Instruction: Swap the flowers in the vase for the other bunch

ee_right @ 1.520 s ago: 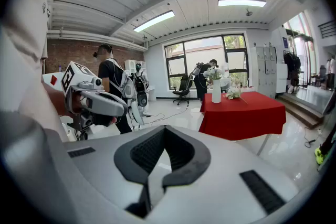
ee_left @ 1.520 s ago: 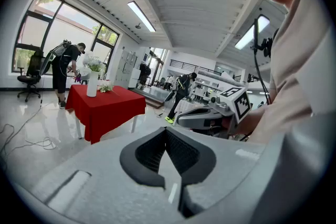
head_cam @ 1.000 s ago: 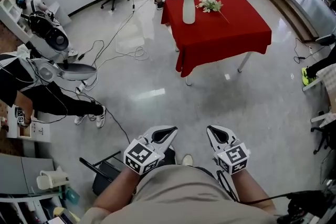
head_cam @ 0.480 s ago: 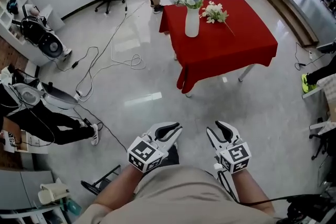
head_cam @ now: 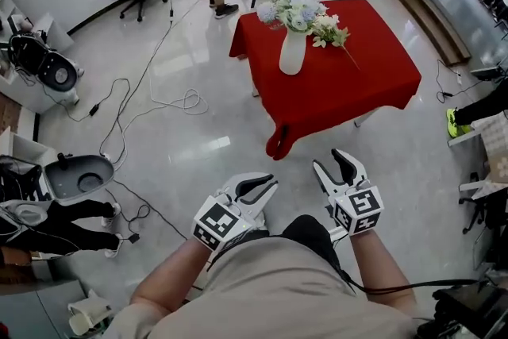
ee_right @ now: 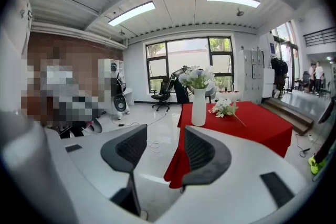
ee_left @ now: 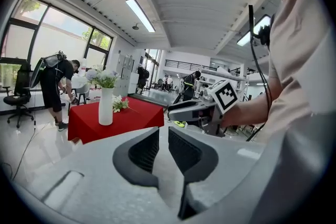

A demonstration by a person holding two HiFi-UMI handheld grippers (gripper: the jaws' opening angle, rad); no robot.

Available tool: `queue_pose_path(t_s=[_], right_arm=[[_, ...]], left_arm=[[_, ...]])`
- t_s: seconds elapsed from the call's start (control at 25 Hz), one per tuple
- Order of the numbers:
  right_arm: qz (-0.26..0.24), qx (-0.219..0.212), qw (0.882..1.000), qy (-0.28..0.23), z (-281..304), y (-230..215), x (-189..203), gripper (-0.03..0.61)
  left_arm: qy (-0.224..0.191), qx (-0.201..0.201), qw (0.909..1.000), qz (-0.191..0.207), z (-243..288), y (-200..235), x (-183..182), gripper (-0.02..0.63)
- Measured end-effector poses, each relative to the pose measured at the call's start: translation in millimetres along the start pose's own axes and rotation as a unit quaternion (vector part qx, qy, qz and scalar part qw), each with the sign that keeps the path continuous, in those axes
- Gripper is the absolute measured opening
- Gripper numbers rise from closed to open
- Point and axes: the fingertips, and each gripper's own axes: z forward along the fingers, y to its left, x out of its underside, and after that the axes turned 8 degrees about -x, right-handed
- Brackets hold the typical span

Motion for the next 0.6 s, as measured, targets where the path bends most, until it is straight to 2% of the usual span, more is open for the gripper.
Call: queue_pose_path(t_s=[0.12,0.32,0.52,0.6], right_arm=[[-0.003,0.008,1.0,-0.009,29,-26,-23,0.241],[-0.016,-0.003,1.0,-0.021,83,-78,-57,0.268],[-0.023,-0.019,0.999,-0.03,134,-135,-93,0.302],[-0.033,-0.026,0.999,-0.028,153,-154,-107,0.336]], left_arm=[[-0.008,-0.01,0.9998,-0.013,8,24,-11,0.04],[-0.014,-0.043,0.9985,-0.03,26,59,-23,0.04],[-0.023,-0.091,0.9946,-0.044,46,88,-43,0.04],[-0.027,-0.11,0.992,-0.055,53,99,-53,0.04]])
